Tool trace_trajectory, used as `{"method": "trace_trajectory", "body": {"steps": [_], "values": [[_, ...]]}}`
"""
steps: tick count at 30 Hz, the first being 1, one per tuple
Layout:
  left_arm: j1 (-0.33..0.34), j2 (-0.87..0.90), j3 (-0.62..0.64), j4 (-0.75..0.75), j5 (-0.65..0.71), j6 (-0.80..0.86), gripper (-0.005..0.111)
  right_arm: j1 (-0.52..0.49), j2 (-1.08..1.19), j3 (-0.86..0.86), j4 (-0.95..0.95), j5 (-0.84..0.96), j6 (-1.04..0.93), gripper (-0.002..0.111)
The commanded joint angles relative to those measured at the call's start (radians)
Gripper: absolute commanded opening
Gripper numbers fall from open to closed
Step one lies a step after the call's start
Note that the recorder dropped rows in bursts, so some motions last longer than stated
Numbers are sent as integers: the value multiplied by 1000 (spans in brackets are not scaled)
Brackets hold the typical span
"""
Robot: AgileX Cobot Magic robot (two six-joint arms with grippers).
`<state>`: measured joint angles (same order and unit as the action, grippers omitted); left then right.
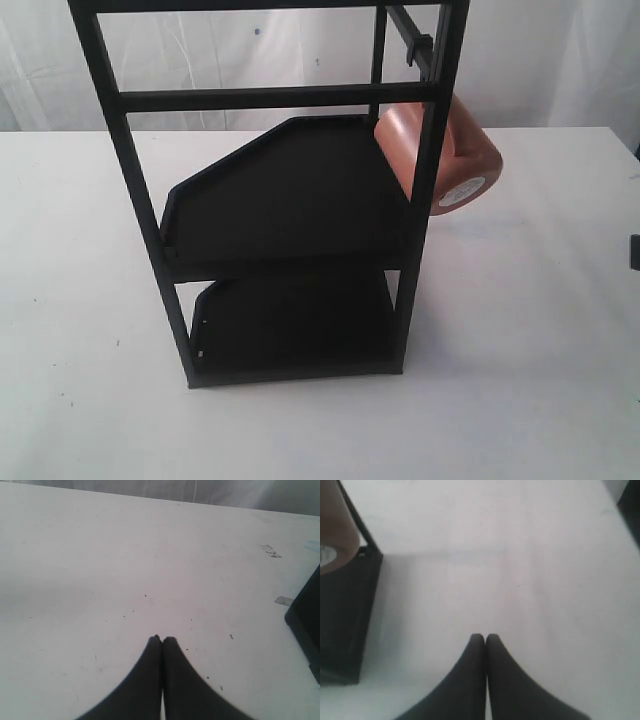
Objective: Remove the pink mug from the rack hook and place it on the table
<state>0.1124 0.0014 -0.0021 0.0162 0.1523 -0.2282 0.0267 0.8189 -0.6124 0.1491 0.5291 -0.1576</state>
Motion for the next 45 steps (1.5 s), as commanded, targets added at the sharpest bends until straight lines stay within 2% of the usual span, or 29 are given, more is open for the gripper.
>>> {"method": "trace_trajectory", "body": {"steps": [1, 4, 8, 16, 25, 28, 34, 40, 45], "values": [[-6, -1, 2, -8, -3, 0, 0, 55, 86, -94, 159, 130, -192, 0], [-6, -1, 2, -8, -3, 0, 0, 105, 86, -117, 300, 154, -396, 0], [-6, -1, 2, -8, -3, 0, 0, 157, 54, -132, 422, 155, -573, 0], [-6, -1, 2, -8, -3, 0, 0, 219, 22, -134, 447, -29, -617, 2], [-6, -1, 2, -8, -3, 0, 0, 318, 57, -134, 488, -268, -776, 41], [-6, -1, 2, -8, -3, 0, 0, 366, 102, -134, 488, -288, -788, 51], [-6, -1, 2, -8, -3, 0, 0, 412, 179, -134, 488, -355, -783, 52], [-6, -1, 2, -8, -3, 0, 0, 423, 247, -134, 489, -498, -782, 52], [-6, -1, 2, -8, -3, 0, 0, 423, 273, -134, 487, -529, -782, 52]]}}
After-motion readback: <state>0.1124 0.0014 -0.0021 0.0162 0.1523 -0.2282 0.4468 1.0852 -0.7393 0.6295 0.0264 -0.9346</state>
